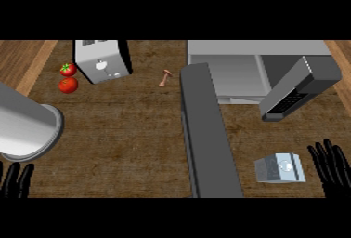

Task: Pick up the milk, place it into the microwave and close the microwave

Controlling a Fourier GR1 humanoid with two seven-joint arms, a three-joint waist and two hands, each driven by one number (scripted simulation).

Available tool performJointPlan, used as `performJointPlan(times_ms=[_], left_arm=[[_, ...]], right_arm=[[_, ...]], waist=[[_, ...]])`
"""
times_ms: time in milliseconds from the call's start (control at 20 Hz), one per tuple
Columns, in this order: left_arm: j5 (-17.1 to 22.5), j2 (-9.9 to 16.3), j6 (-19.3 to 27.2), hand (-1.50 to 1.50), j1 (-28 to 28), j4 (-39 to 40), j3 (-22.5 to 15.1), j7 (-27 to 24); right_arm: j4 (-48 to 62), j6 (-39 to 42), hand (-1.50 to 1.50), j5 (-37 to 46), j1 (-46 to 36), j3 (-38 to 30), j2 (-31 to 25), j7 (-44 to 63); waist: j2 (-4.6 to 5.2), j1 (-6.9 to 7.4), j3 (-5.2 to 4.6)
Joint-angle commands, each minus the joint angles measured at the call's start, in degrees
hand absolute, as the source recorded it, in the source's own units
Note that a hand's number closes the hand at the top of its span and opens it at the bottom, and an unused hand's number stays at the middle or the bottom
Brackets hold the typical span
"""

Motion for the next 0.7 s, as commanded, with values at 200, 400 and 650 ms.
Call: performJointPlan(times_ms=[200, 400, 650], left_arm=[[0.10, -0.58, -2.18, -1.50, 4.14, 0.07, 0.04, -3.04], [1.99, 0.31, -3.09, -1.50, 1.09, 0.94, 2.50, -1.05], [-0.15, -0.59, -1.59, -1.50, 1.28, 0.54, -0.35, -0.55]], right_arm=[[10.14, 0.99, -1.50, 7.35, -3.63, 0.70, 0.24, -9.91], [17.07, 2.37, -1.50, 6.63, -8.69, -2.52, -2.92, -12.31], [27.12, -0.67, -1.50, 10.65, -11.53, -1.77, -1.63, -19.86]], waist=[[-0.02, 0.18, -0.01], [0.03, 0.09, 0.00], [0.05, 0.08, 0.01]])
